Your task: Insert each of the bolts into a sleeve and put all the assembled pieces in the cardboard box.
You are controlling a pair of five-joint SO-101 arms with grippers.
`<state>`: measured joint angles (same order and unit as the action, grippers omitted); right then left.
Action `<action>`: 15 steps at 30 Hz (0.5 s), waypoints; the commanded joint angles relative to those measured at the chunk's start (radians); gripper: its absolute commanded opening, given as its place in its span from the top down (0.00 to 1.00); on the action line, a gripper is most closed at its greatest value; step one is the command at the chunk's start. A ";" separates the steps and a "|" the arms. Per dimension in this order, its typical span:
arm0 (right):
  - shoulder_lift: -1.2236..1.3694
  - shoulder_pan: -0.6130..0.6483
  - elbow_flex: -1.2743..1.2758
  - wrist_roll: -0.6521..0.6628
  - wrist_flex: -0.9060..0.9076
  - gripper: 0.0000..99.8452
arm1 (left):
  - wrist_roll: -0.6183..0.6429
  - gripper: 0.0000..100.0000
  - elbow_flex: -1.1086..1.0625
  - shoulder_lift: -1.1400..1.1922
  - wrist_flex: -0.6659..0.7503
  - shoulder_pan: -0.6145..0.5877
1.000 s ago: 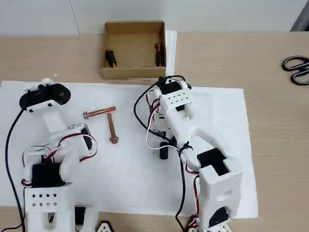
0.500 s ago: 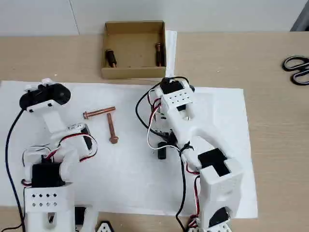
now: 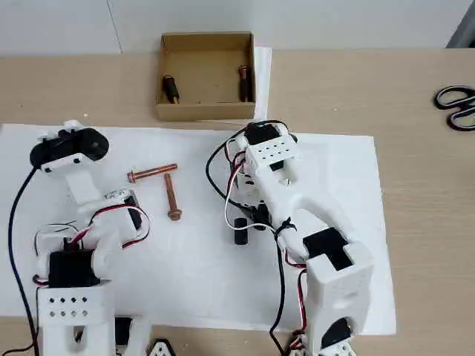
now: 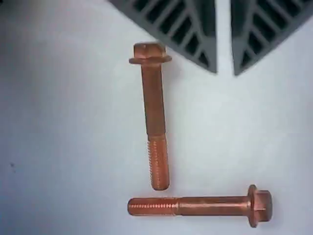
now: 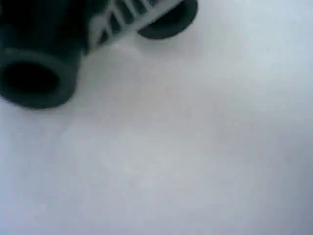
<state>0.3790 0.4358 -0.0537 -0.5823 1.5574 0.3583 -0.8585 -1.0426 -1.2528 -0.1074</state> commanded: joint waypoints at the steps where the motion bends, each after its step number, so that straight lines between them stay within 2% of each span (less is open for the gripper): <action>1: -0.051 0.004 -0.061 0.114 0.067 1.00 | 0.008 0.99 0.015 -0.006 0.018 0.006; 5: -0.124 -0.021 -0.098 0.264 0.094 1.00 | 0.009 0.99 0.070 -0.006 0.018 0.006; 7: -0.171 -0.044 -0.100 0.296 0.096 1.00 | 0.009 0.99 0.101 -0.006 0.015 0.021; 11: -0.289 -0.116 -0.098 0.324 0.096 1.00 | -0.005 0.99 0.197 0.002 -0.081 0.092; 15: -0.374 -0.220 -0.094 0.376 0.111 1.00 | -0.152 0.99 0.189 0.003 -0.077 0.157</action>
<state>0.0997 0.2869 -0.1120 -0.2493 1.6464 0.2923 -0.6958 -1.0426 -1.3341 0.0107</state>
